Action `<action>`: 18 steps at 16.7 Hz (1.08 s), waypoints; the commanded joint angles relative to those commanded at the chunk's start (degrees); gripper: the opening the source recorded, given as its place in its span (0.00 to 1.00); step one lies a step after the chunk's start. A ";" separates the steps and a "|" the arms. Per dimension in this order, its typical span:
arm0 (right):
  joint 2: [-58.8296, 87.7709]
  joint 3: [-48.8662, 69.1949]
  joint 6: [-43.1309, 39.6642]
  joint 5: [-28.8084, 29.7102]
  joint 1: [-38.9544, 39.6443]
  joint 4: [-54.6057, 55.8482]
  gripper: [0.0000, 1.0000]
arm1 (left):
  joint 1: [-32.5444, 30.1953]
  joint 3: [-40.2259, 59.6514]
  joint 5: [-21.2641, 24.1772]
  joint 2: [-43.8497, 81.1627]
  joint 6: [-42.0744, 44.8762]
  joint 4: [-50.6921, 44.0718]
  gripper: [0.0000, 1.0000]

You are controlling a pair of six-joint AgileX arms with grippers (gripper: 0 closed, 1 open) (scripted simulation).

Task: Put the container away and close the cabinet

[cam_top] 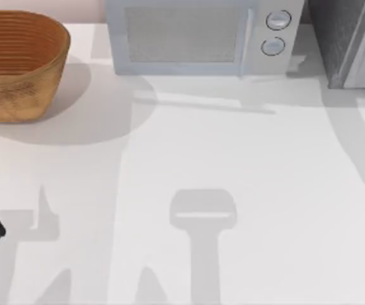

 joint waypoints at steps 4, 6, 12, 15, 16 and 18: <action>9.86 13.25 0.30 -0.91 -0.82 -3.29 0.00 | 0.00 0.00 0.00 0.00 0.00 0.00 1.00; 16.11 22.06 0.31 -1.48 -1.43 -5.47 0.00 | 0.00 0.00 0.00 0.00 0.00 0.00 1.00; 33.76 46.40 -0.05 -3.14 -3.52 -11.73 0.00 | 0.00 0.00 0.00 0.00 0.00 0.00 1.00; 39.11 53.24 -0.25 -3.69 -4.25 -13.56 0.00 | 0.00 0.00 0.00 0.00 0.00 0.00 1.00; 40.04 54.35 -0.29 -3.79 -4.38 -13.86 0.00 | 0.00 0.00 0.00 0.00 0.00 0.00 1.00; 40.51 54.89 -0.31 -3.84 -4.45 -14.01 0.00 | 0.00 0.00 0.00 0.00 0.00 0.00 1.00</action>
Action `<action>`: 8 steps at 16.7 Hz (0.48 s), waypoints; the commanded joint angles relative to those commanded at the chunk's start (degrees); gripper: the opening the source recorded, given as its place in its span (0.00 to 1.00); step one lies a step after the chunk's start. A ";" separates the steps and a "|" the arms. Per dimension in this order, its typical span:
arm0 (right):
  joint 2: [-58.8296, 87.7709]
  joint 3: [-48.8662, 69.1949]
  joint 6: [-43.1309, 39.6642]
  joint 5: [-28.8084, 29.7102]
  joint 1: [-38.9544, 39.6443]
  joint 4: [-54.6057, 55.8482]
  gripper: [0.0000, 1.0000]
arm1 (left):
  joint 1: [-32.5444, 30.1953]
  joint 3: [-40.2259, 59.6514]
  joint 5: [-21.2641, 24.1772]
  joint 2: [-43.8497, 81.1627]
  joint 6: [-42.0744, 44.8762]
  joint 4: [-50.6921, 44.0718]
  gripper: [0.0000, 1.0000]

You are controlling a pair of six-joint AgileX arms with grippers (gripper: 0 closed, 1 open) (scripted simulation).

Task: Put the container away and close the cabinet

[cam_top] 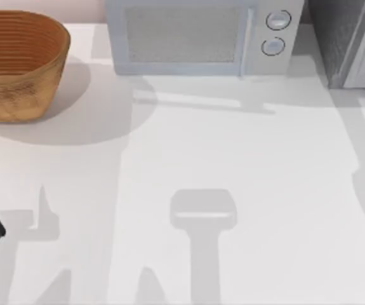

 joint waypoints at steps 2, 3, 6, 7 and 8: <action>0.00 0.00 0.00 0.00 0.00 0.00 0.00 | 0.00 0.00 0.00 0.00 0.00 0.00 1.00; 0.00 0.00 0.00 0.00 0.00 0.00 0.00 | 0.00 0.00 0.00 0.00 0.00 0.00 1.00; 0.00 0.00 0.00 0.00 0.00 0.00 0.23 | 0.00 0.00 0.00 0.00 0.00 0.00 1.00; 0.00 0.00 0.00 0.00 0.00 0.00 0.30 | 0.00 0.00 0.00 0.00 0.00 0.00 1.00; 0.00 0.00 0.00 0.00 0.00 0.00 0.38 | 0.00 0.00 0.00 0.00 0.00 0.00 1.00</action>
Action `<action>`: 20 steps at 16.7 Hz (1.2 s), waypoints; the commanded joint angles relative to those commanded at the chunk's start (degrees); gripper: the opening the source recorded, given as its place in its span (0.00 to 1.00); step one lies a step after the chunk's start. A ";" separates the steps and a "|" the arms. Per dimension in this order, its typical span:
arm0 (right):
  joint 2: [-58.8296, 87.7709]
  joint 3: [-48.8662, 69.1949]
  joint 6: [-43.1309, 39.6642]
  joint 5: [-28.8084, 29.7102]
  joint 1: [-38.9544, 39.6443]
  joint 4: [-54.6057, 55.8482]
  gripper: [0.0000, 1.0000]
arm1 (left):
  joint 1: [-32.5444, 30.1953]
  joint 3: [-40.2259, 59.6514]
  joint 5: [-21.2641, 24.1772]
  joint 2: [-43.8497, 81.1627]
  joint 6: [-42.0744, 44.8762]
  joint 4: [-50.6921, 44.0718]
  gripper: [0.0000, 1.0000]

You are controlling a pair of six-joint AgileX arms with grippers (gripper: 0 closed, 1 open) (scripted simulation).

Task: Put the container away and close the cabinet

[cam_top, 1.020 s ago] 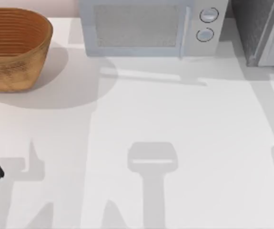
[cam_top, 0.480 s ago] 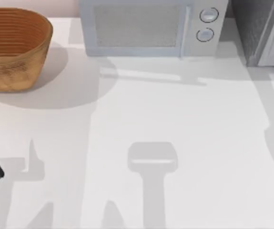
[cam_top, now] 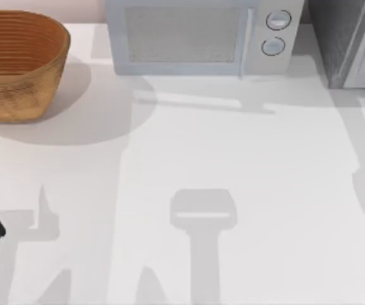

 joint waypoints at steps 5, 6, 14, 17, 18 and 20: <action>0.00 0.00 0.00 0.00 0.00 0.00 0.75 | 0.00 0.00 0.00 0.00 0.00 0.00 1.00; 0.00 0.00 0.00 0.00 0.00 0.00 0.83 | 0.00 0.00 0.00 0.00 0.00 0.00 1.00; 0.00 0.00 0.00 0.00 0.00 0.00 1.00 | 0.00 0.00 0.00 0.00 0.00 0.00 1.00; -0.01 -0.02 0.00 0.00 0.12 0.00 1.00 | 0.00 0.00 0.00 0.00 0.00 0.00 1.00; -0.01 -0.02 0.00 0.00 0.12 0.00 1.00 | 0.00 0.00 0.00 0.00 0.00 0.00 1.00; -1.61 -1.72 -0.17 -0.32 0.05 0.84 1.00 | 0.00 0.00 0.00 0.00 0.00 0.00 1.00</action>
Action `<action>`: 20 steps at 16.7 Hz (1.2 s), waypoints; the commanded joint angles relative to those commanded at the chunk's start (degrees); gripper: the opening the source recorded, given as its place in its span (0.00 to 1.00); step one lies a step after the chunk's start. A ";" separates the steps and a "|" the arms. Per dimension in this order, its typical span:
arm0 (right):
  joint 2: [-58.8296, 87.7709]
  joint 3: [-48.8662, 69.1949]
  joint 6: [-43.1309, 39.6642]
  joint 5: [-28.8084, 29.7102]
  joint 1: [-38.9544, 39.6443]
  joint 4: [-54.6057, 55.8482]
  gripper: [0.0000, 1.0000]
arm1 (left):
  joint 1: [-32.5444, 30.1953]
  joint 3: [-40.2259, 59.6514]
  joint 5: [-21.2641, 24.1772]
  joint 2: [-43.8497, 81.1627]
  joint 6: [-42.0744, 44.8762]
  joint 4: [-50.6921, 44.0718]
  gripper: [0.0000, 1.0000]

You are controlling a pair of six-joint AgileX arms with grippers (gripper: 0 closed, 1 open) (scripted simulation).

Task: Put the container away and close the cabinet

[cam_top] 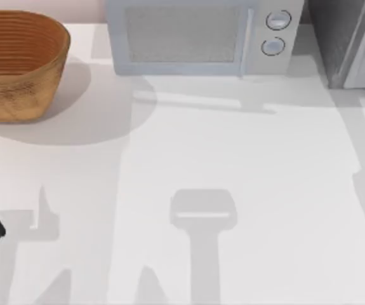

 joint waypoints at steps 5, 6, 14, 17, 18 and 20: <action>-13.66 -14.63 -1.12 -2.22 -0.58 6.27 1.00 | 0.00 0.00 0.00 0.00 0.00 0.00 1.00; -17.99 -19.38 -1.39 -2.79 -0.75 8.01 1.00 | 0.00 0.00 0.00 0.00 0.00 0.00 1.00; -61.32 -76.73 -2.92 -6.74 -2.66 23.32 1.00 | 0.00 0.00 0.00 0.00 0.00 0.00 1.00; -77.88 -101.91 -2.93 -7.51 -3.46 28.40 1.00 | 0.00 0.00 0.00 0.00 0.00 0.00 1.00; -83.05 -109.59 -2.86 -7.65 -3.72 29.88 1.00 | 0.00 0.00 0.00 0.00 0.00 0.00 1.00; -92.70 -123.35 -2.61 -7.79 -4.21 32.51 1.00 | 0.00 0.00 0.00 0.00 0.00 0.00 1.00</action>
